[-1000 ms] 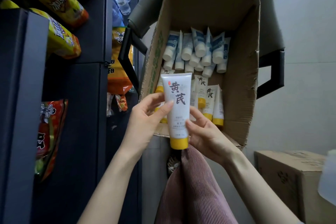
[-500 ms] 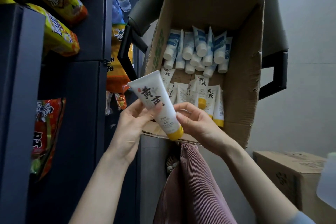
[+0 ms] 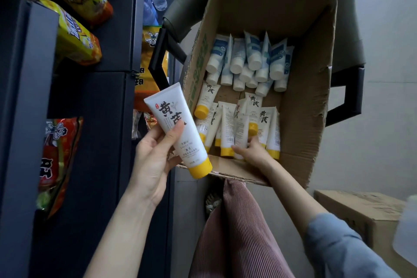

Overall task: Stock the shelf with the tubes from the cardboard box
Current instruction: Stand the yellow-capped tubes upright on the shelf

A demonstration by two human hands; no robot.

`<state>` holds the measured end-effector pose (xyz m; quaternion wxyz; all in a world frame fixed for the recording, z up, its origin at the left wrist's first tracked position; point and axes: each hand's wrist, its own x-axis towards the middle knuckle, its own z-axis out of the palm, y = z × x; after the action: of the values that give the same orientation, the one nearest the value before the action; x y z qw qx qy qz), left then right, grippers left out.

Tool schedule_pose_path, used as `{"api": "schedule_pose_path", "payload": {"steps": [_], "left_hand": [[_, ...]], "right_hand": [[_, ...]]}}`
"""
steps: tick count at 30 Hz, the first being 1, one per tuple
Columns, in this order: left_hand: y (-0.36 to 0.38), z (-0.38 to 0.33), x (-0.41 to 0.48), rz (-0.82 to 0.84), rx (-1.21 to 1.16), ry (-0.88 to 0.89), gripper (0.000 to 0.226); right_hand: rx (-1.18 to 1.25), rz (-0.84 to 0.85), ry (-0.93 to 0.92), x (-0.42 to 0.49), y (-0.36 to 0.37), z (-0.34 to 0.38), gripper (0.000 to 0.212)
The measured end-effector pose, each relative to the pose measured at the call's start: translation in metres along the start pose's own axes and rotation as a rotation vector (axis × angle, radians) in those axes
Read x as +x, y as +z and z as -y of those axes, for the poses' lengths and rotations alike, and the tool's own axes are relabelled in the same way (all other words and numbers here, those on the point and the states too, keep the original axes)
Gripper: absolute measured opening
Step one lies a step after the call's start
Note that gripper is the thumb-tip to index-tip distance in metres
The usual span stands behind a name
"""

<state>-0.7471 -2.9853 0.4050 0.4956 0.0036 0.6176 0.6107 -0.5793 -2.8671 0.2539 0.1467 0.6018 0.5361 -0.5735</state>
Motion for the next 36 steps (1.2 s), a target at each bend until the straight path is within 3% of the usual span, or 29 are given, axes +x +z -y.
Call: {"api": "schedule_pose_path", "payload": {"steps": [3, 8, 15, 19, 26, 36], "left_hand": [[0.003, 0.004, -0.002, 0.013, 0.015, 0.005, 0.027], [0.007, 0.004, -0.005, 0.008, -0.02, 0.002, 0.024], [0.001, -0.009, -0.02, 0.039, -0.041, 0.048, 0.027], [0.001, -0.026, -0.039, 0.071, -0.059, 0.084, 0.036], [-0.007, -0.053, -0.081, 0.038, -0.093, 0.16, 0.037], [-0.051, -0.092, -0.17, -0.053, -0.069, 0.353, 0.026]], "right_hand": [[0.121, -0.045, 0.011, 0.011, 0.001, 0.002, 0.048], [0.021, -0.074, -0.012, 0.018, 0.005, 0.0, 0.043], [0.216, -0.138, -0.295, -0.008, -0.008, 0.011, 0.02], [0.265, -0.107, -0.464, -0.038, -0.025, 0.039, 0.02], [0.385, 0.104, -0.508, -0.1, -0.035, 0.088, 0.014], [0.45, 0.41, -0.682, -0.221, -0.02, 0.132, 0.026]]}}
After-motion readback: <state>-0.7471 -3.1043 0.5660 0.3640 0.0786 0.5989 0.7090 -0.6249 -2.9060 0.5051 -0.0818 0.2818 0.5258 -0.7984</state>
